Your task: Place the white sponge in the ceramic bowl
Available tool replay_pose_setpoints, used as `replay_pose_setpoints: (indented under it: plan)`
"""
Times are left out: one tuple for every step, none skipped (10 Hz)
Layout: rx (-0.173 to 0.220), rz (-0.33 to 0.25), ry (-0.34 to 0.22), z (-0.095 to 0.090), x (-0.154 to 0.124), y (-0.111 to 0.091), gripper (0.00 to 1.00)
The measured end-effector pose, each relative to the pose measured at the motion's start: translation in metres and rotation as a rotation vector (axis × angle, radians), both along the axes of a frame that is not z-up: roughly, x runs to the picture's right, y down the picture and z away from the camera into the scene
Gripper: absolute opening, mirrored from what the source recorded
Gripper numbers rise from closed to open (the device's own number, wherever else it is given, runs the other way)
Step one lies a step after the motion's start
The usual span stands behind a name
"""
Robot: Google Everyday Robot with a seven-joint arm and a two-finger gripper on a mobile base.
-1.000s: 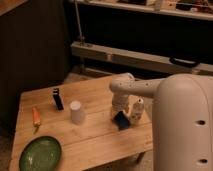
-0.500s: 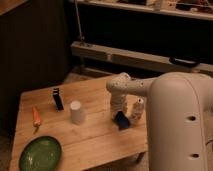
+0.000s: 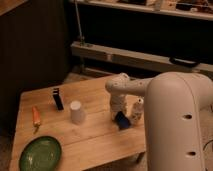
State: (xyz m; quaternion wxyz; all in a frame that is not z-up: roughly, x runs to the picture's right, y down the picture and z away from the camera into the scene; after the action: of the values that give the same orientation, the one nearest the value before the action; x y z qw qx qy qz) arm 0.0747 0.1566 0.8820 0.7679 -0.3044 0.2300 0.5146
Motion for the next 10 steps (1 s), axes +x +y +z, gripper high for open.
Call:
replay_pose_setpoints:
  plan:
    - [-0.006,0.003,0.001,0.002,0.0,0.003,0.0]
    - [-0.005,0.001,0.001,0.001,0.0,0.002,0.0]
    - [-0.004,0.003,0.001,0.0,0.0,0.0,0.0]
    - [-0.005,0.002,0.001,0.0,0.0,0.0,0.0]
    - [-0.005,0.002,0.001,-0.001,0.0,0.0,0.0]
    - [-0.001,-0.001,-0.002,-0.003,-0.001,-0.002,0.0]
    - [0.019,-0.005,-0.017,-0.01,-0.011,-0.012,0.0]
    - [0.039,-0.008,-0.025,-0.016,-0.021,-0.024,0.0]
    - [0.058,-0.014,-0.034,-0.026,-0.033,-0.041,0.0]
    - [0.074,-0.007,-0.043,-0.042,-0.045,-0.061,0.0]
